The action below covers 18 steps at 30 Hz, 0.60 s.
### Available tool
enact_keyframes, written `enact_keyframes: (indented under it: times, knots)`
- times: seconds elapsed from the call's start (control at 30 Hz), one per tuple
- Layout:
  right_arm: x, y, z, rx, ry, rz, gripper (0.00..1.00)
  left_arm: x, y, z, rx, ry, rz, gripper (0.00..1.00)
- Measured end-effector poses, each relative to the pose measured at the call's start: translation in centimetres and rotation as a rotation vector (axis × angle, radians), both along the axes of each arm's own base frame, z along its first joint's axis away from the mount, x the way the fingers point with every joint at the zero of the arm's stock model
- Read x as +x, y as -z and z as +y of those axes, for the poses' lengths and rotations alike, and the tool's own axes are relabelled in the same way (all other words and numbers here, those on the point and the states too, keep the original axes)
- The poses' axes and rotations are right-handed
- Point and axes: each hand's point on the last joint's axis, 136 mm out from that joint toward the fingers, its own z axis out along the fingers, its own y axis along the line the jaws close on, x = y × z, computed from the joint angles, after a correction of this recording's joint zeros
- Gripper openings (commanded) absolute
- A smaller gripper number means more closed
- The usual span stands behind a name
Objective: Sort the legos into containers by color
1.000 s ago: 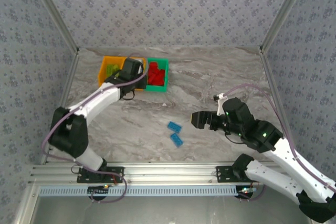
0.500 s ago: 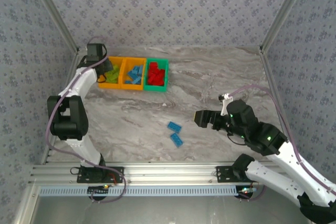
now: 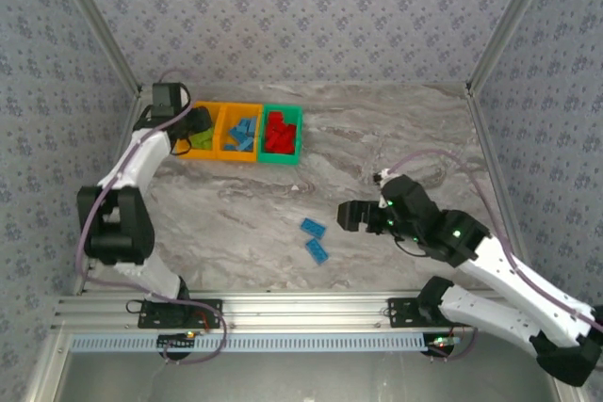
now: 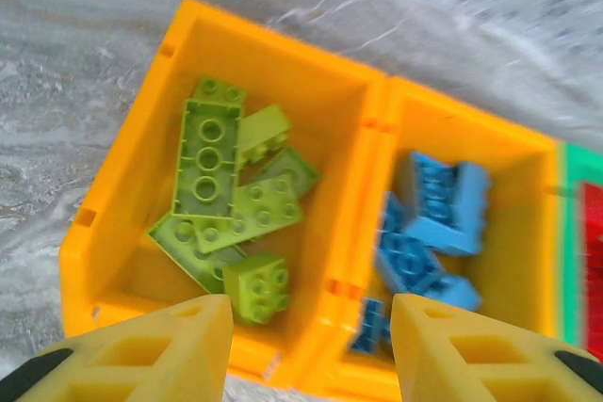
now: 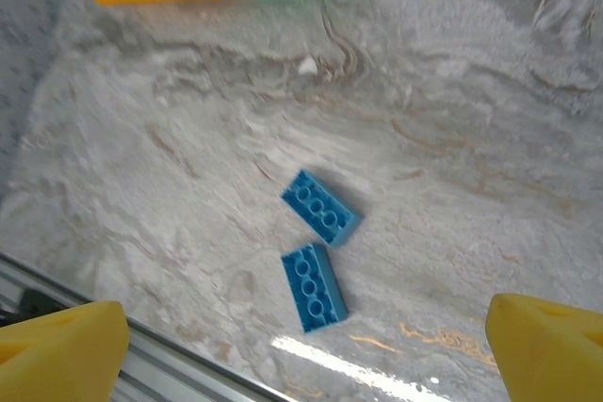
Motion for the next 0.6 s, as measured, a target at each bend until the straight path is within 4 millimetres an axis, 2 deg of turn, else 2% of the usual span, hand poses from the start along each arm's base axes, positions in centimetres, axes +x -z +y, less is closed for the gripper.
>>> enact_keyframes:
  times: [0.1, 0.2, 0.23, 0.3, 0.37, 0.43, 0.6]
  knots:
    - [-0.9, 2.6, 2.0, -0.098, -0.073, 0.047, 1.00, -4.3, -5.7, -3.2, -0.034, 0.095, -0.136, 0.49]
    - [-2.0, 5.2, 4.1, -0.190, -0.147, 0.082, 1.00, -10.3, -12.2, -8.9, -0.020, 0.321, -0.310, 0.56]
    - [-2.3, 6.3, 4.8, -0.225, -0.171, 0.093, 1.00, -13.0, -14.1, -11.2, -0.003, 0.432, -0.371, 0.58]
    - [-2.7, 8.2, 5.9, -0.278, -0.200, 0.115, 0.99, -17.3, -16.0, -13.9, 0.042, 0.611, -0.445, 0.65]
    - [-2.8, 10.2, 6.9, -0.322, -0.219, 0.138, 0.93, -21.9, -16.5, -15.5, 0.112, 0.784, -0.494, 0.72]
    - [-2.5, 11.9, 7.6, -0.351, -0.224, 0.155, 0.88, -25.4, -15.5, -15.9, 0.178, 0.935, -0.509, 0.77]
    - [-2.4, 14.8, 8.6, -0.368, -0.236, 0.185, 0.72, -31.9, -9.9, -14.6, 0.269, 1.190, -0.470, 0.84]
